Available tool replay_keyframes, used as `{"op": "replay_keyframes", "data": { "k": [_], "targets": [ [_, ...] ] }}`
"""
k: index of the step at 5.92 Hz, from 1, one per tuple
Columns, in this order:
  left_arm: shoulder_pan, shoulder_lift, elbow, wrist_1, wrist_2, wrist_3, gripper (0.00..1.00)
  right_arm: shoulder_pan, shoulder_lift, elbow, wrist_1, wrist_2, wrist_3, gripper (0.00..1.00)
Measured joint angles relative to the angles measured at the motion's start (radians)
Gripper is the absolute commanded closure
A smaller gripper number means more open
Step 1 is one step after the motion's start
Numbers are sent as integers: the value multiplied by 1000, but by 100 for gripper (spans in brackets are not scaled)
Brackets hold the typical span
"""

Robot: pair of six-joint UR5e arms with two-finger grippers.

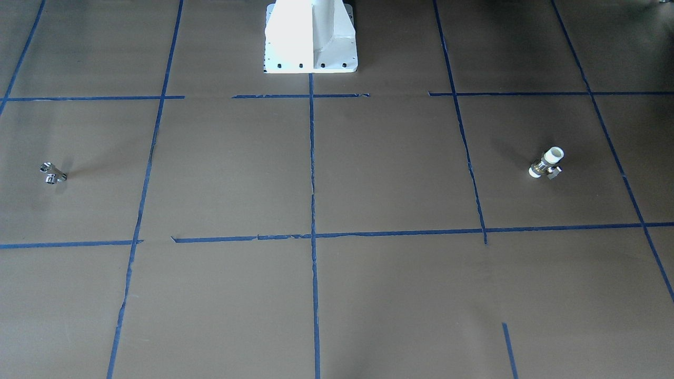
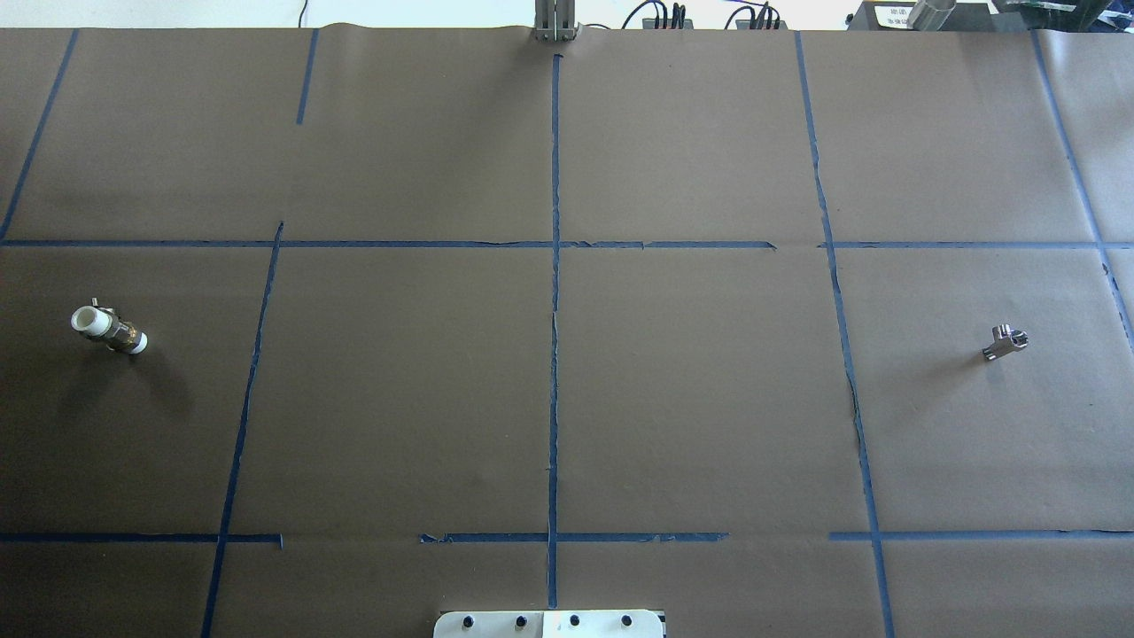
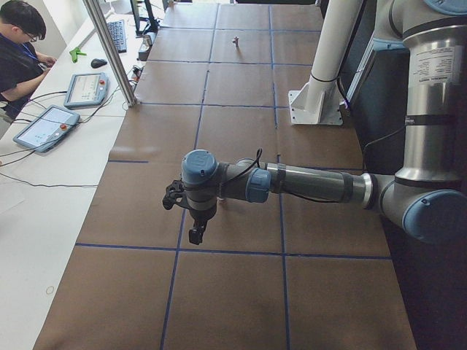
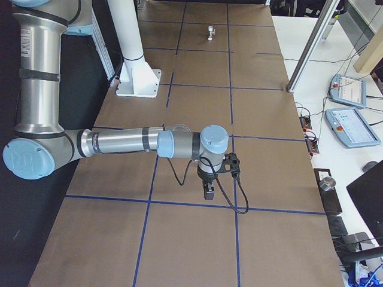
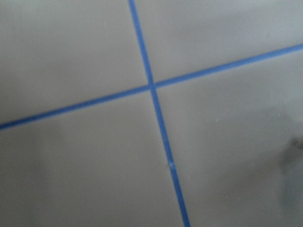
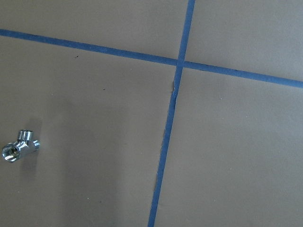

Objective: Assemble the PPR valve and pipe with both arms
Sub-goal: 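Move the left gripper down toward the white PPR pipe piece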

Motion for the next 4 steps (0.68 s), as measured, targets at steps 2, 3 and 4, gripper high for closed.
{"op": "replay_keyframes", "data": {
  "k": [2,3,4],
  "targets": [
    [40,1,-34,-28,-32,-40,0,0,-24,-32,164,8,14,0],
    [98,2,-51,-50,-42,-150,0,-2,-24,-41,185,17,31,0],
    [162,7,-67,-110,-42,-310,0,-4,-14,-38,156,35,44,0]
  ]
}}
